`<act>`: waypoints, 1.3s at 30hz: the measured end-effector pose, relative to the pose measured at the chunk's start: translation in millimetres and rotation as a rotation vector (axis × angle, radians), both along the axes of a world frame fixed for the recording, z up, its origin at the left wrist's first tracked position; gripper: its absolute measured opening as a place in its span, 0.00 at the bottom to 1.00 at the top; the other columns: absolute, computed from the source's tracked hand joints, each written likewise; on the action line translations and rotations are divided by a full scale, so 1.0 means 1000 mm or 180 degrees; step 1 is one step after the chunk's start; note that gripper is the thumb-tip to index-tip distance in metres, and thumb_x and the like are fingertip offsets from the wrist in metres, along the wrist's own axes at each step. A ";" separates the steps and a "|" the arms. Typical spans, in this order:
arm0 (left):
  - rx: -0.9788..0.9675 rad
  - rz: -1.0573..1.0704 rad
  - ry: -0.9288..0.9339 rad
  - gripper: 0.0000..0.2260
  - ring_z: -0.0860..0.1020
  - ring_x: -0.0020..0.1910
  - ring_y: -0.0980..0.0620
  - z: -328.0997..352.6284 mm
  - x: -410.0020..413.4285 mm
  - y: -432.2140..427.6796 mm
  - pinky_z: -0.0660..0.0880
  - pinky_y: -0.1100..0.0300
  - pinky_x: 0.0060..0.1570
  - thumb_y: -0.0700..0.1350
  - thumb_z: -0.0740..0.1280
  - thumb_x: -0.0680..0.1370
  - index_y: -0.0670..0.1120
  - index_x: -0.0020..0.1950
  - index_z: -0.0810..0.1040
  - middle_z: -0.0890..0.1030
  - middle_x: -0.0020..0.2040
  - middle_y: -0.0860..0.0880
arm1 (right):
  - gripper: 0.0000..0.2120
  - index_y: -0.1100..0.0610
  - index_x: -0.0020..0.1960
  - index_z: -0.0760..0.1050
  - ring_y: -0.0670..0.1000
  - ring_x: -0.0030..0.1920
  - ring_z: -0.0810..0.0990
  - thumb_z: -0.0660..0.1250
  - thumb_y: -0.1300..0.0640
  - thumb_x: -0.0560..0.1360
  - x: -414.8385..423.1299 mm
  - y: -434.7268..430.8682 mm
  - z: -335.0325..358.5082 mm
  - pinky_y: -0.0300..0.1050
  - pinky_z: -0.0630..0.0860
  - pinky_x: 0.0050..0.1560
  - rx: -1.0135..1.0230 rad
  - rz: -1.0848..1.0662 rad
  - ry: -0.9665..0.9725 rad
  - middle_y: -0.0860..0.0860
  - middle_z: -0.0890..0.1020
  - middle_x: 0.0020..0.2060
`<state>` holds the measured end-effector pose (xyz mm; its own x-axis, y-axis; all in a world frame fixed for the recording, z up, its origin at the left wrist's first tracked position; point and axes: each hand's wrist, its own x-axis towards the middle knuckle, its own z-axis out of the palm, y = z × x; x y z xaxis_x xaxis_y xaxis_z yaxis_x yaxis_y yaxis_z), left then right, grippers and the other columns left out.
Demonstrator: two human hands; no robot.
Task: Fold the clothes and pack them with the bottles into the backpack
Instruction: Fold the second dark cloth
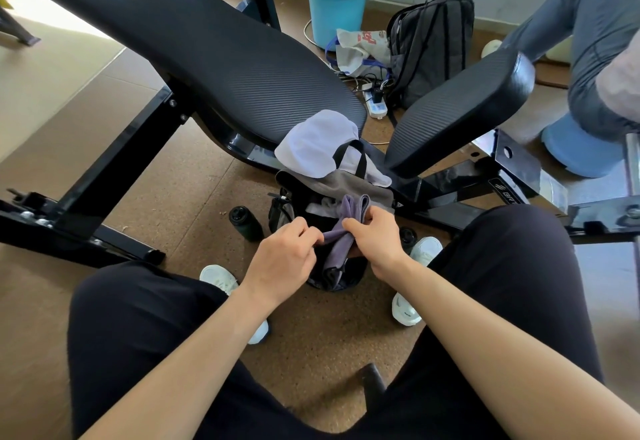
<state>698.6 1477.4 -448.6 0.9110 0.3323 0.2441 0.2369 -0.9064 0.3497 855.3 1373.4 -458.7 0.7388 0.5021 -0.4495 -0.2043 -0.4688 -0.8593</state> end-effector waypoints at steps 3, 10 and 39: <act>-0.0118 0.0087 0.0098 0.05 0.74 0.40 0.53 -0.003 0.002 0.001 0.75 0.59 0.37 0.36 0.68 0.76 0.45 0.46 0.79 0.75 0.45 0.48 | 0.18 0.66 0.50 0.75 0.68 0.50 0.83 0.71 0.54 0.67 0.000 0.000 0.001 0.70 0.81 0.45 0.0036 -0.0011 -0.0013 0.66 0.82 0.46; -0.0465 0.0253 0.0216 0.08 0.71 0.37 0.56 -0.009 -0.009 0.015 0.70 0.61 0.37 0.37 0.68 0.71 0.48 0.35 0.79 0.74 0.39 0.53 | 0.06 0.64 0.45 0.74 0.56 0.43 0.78 0.69 0.62 0.73 0.012 -0.002 0.005 0.55 0.78 0.43 0.0163 -0.0264 -0.0056 0.60 0.80 0.41; -0.1871 0.1331 -0.0580 0.12 0.80 0.46 0.60 -0.017 -0.002 0.010 0.74 0.66 0.46 0.34 0.69 0.74 0.52 0.47 0.83 0.83 0.46 0.56 | 0.04 0.61 0.52 0.78 0.62 0.51 0.84 0.67 0.65 0.78 -0.010 0.001 0.013 0.57 0.85 0.45 0.0730 -0.0588 0.0532 0.62 0.84 0.49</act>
<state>696.9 1487.5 -465.2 0.6419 0.7649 0.0544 0.4130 -0.4047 0.8159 845.1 1374.7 -445.9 0.7524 0.4686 -0.4629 -0.4147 -0.2091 -0.8856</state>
